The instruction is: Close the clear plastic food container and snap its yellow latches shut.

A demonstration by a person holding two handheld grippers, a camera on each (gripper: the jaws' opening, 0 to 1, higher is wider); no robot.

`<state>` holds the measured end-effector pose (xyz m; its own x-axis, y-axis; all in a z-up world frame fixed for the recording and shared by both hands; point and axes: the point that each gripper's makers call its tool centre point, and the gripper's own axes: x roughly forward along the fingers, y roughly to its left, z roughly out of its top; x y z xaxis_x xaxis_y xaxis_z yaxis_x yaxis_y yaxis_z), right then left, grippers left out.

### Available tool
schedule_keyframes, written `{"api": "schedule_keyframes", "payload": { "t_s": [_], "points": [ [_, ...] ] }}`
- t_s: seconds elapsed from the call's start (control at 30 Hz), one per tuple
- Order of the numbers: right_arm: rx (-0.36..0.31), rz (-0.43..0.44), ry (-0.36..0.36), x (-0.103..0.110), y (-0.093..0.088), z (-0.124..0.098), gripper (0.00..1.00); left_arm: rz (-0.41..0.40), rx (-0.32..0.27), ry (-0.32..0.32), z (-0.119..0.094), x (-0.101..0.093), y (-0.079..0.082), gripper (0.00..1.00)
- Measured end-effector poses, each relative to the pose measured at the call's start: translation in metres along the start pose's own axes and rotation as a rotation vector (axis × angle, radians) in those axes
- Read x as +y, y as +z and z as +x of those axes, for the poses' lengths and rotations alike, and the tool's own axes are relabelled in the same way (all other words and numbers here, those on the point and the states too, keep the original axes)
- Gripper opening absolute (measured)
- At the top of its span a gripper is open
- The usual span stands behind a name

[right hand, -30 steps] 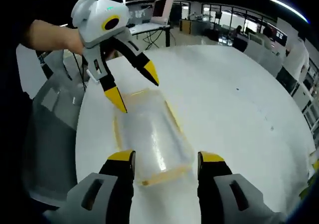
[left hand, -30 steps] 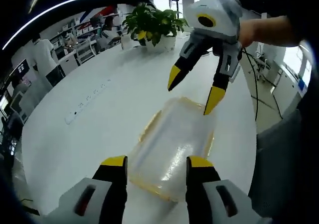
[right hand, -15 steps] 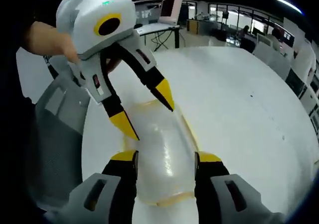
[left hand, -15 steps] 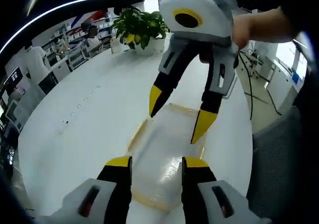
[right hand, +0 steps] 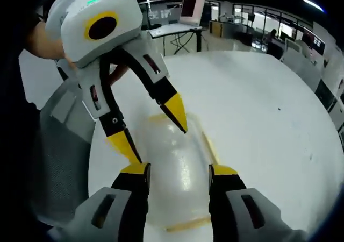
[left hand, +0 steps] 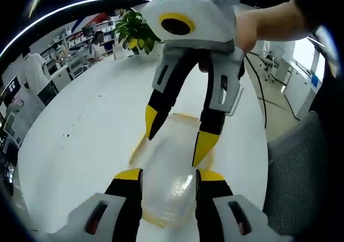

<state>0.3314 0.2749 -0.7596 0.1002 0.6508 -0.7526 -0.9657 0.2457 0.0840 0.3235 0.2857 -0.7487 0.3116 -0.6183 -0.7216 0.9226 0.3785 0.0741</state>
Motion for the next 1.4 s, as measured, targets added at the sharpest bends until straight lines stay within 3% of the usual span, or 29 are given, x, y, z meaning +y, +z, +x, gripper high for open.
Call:
{"api": "schedule_keyframes", "payload": {
  "t_s": [0.5,0.8,1.17,1.4],
  "points": [
    [0.036,-0.069,0.021,-0.018,0.005,0.002,0.42,0.091,0.046,-0.041,0.009,-0.018,-0.008,0.42],
    [0.073,-0.064,0.075,-0.022,0.002,0.002,0.43,0.177,0.077,-0.010,0.017,-0.020,-0.010,0.44],
    [0.193,-0.106,0.158,-0.019,-0.013,0.012,0.44,0.207,0.094,-0.011,0.020,-0.019,-0.013,0.43],
    [0.236,-0.096,0.187,-0.019,-0.010,0.015,0.45,0.236,0.105,-0.016,0.023,-0.021,-0.011,0.44]
  ]
}}
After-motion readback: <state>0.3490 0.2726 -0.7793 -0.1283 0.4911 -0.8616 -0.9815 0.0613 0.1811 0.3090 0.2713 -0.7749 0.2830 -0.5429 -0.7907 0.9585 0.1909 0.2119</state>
